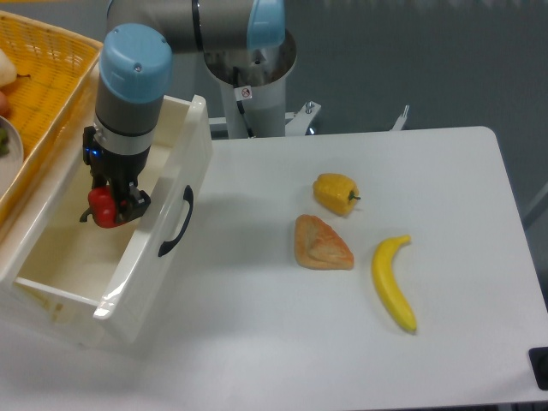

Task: Place the red pepper in the upper white drawer
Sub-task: 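Lower the red pepper slowly into the white drawer, then open the gripper to release the pepper inside the drawer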

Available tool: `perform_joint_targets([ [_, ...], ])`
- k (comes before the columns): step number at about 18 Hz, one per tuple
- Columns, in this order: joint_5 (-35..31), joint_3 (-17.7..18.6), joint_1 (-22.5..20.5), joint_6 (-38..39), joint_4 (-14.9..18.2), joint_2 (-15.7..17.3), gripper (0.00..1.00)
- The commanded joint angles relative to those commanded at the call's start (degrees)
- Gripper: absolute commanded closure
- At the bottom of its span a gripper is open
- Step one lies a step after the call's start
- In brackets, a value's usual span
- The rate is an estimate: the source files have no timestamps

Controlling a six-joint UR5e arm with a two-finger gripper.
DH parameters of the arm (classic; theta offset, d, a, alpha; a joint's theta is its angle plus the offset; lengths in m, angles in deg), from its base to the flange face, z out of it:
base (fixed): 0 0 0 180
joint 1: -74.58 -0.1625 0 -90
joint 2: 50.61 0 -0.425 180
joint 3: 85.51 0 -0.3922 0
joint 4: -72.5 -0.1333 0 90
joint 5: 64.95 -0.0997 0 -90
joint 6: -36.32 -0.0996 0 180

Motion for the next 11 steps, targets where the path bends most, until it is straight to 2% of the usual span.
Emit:
perform_joint_targets([
  [11, -0.09, 0.00, 1.06, -0.88, -0.09, -0.53, 0.26],
])
